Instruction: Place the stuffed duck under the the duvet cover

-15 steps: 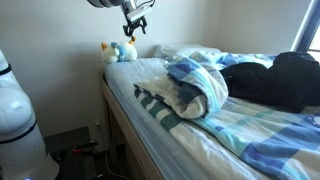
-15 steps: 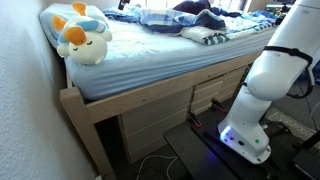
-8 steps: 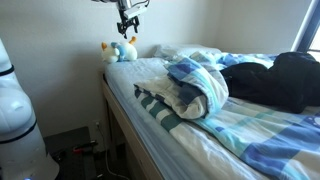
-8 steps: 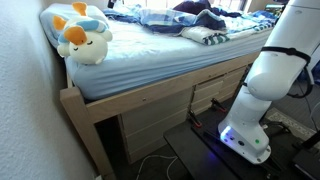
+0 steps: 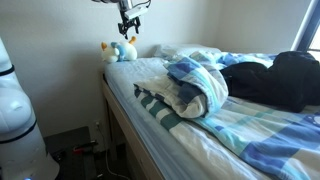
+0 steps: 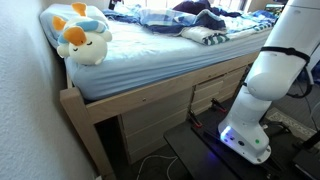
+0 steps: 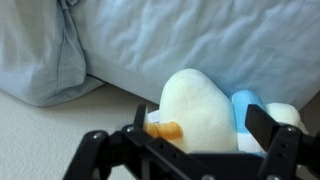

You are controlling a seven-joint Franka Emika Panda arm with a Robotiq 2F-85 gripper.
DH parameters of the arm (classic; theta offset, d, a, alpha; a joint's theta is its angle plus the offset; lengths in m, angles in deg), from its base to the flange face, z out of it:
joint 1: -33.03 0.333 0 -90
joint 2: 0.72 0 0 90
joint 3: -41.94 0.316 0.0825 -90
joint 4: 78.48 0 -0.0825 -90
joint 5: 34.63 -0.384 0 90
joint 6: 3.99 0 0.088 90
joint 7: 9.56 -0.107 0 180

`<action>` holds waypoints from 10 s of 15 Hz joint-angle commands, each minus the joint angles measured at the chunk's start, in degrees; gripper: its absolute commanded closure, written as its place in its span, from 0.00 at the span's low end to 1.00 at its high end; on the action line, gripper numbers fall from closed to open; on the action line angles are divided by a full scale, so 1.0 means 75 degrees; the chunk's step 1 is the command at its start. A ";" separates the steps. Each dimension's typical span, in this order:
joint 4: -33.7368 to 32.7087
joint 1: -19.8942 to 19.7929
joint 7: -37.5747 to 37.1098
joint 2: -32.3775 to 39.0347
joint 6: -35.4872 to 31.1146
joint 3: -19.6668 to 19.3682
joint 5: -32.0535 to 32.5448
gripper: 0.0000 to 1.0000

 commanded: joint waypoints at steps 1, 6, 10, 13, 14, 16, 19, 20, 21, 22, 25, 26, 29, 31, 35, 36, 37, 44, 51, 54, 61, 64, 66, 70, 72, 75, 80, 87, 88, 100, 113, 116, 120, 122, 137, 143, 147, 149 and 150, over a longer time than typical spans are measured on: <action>-0.0054 -0.0013 0.0023 0.0185 -0.0110 0.0258 -0.0318 0.00; -0.0268 0.0142 -0.0027 0.0486 0.0031 0.0684 -0.0785 0.00; -0.0498 0.0240 -0.0226 0.0521 0.0286 0.0968 -0.0662 0.00; -0.0701 0.0332 -0.0523 0.0490 0.0569 0.1122 -0.0686 0.00; -0.0776 0.0379 -0.0626 0.0508 0.0681 0.1167 -0.0704 0.00; -0.0874 0.0430 -0.0739 0.0591 0.0881 0.1249 -0.0772 0.00; -0.0784 0.0471 -0.0632 0.0671 0.0959 0.1293 -0.0756 0.00; -0.0720 0.0469 -0.0610 0.0719 0.0934 0.1286 -0.0754 0.00; -0.0683 0.0464 -0.0576 0.0772 0.0887 0.1280 -0.0728 0.00; -0.0636 0.0444 -0.0533 0.0832 0.0829 0.1267 -0.0696 0.00; -0.0610 0.0399 -0.0525 0.1042 0.0813 0.1257 -0.0541 0.00; -0.0621 0.0385 -0.0506 0.1098 0.0813 0.1259 -0.0525 0.19; -0.0672 0.0370 -0.0539 0.1201 0.0871 0.1265 -0.0360 0.42; -0.0707 0.0387 -0.0620 0.1188 0.0881 0.1266 -0.0162 0.58; -0.0688 0.0416 -0.1173 0.1008 0.0870 0.1221 0.0331 0.88; -0.0617 0.0425 -0.1645 0.0863 0.0800 0.1183 0.0557 0.94; -0.0534 0.0427 -0.2201 0.0729 0.0722 0.1152 0.0786 0.99; -0.0294 0.0392 -0.5370 0.0108 0.0793 0.1126 0.2156 0.98; -0.0220 0.0405 -0.7425 -0.0316 0.1569 0.1227 0.3620 0.98; -0.0277 0.0433 -0.8051 -0.0476 0.2245 0.1335 0.4179 0.98; -0.0071 0.0364 -0.8693 -0.0873 0.3778 0.1420 0.4770 0.98; 0.0034 0.0286 -0.8710 -0.0969 0.4169 0.1372 0.4953 0.98; 0.0148 0.0223 -0.8576 -0.1013 0.4271 0.1293 0.5070 0.98; 0.0424 0.0020 -0.8435 -0.1044 0.4325 0.1096 0.5326 0.98; 0.0532 -0.0065 -0.8423 -0.1018 0.4320 0.0994 0.5478 0.98; 0.0640 -0.0156 -0.8361 -0.0993 0.4298 0.0892 0.5880 0.98; 0.0690 -0.0202 -0.7954 -0.0846 0.4071 0.0815 0.6742 0.98; 0.1590 -0.0182 -0.7702 -0.0411 0.2679 0.0747 0.6830 0.98; 0.1694 -0.0187 -0.7755 -0.0330 0.2525 0.0745 0.6804 0.98; 0.1732 -0.0062 -0.8091 -0.0524 0.1923 0.0813 0.6213 0.53; 0.0826 0.0053 -0.7510 -0.1080 0.2134 0.0921 0.6033 0.00; 0.1150 -0.0037 -0.7287 -0.1590 0.1979 0.0735 0.5924 0.00; 0.1595 -0.0032 -0.6483 -0.2200 0.1673 0.0333 0.5541 0.00; 0.1135 -0.0109 -0.6870 -0.1791 0.2028 0.0539 0.5761 0.00; 0.0866 -0.0605 -0.7182 -0.1649 0.2905 0.0293 0.5675 0.00; 0.1384 -0.0890 -0.7422 -0.2318 0.2962 -0.0186 0.5620 0.00; 0.2022 -0.1128 -0.7481 -0.2793 0.2696 -0.0629 0.5658 0.00; 0.2413 -0.1251 -0.7666 -0.3013 0.2601 -0.0845 0.5654 0.00; 0.2624 -0.1315 -0.7743 -0.3110 0.2548 -0.0950 0.5666 0.00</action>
